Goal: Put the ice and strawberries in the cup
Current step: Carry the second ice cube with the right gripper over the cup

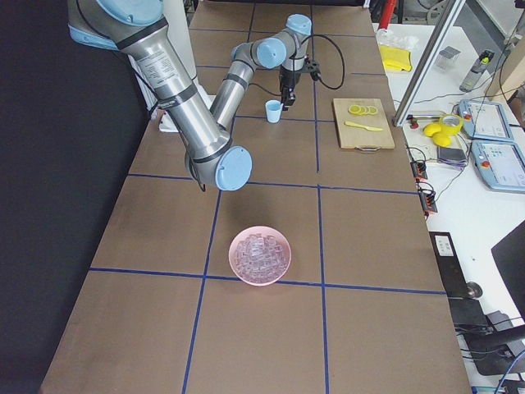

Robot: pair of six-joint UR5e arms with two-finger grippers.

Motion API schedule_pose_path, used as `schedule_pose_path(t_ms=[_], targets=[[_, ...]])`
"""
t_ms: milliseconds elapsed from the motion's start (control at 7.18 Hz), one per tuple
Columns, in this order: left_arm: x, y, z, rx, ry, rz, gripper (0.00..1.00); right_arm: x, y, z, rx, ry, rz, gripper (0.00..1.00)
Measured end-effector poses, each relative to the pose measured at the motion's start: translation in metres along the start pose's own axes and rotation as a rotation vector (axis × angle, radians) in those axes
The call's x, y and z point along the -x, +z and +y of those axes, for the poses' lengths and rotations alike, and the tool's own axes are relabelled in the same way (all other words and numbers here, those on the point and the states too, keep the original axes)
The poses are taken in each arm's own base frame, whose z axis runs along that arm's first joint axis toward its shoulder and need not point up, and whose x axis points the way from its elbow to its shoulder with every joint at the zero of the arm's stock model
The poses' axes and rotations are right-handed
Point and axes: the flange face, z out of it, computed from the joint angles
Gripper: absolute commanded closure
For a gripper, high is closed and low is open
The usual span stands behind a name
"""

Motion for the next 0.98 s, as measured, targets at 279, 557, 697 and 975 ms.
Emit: schedule_pose_path(t_ms=[279, 557, 697, 975], targets=[[0.002, 0.002, 0.002, 0.004, -0.003, 0.0, 0.0, 0.081, 0.047, 0.006, -0.03, 0.036, 0.008, 1.0], [0.004, 0.004, 0.004, 0.007, -0.006, 0.001, 0.0, 0.132, 0.084, 0.007, -0.041, 0.049, 0.032, 1.0], [0.004, 0.004, 0.004, 0.007, -0.006, 0.001, 0.0, 0.142, 0.096, 0.007, -0.044, 0.048, 0.039, 1.0], [0.004, 0.004, 0.005, 0.006, -0.005, 0.0, 0.0, 0.15, 0.113, 0.0, -0.054, 0.042, 0.032, 0.99]])
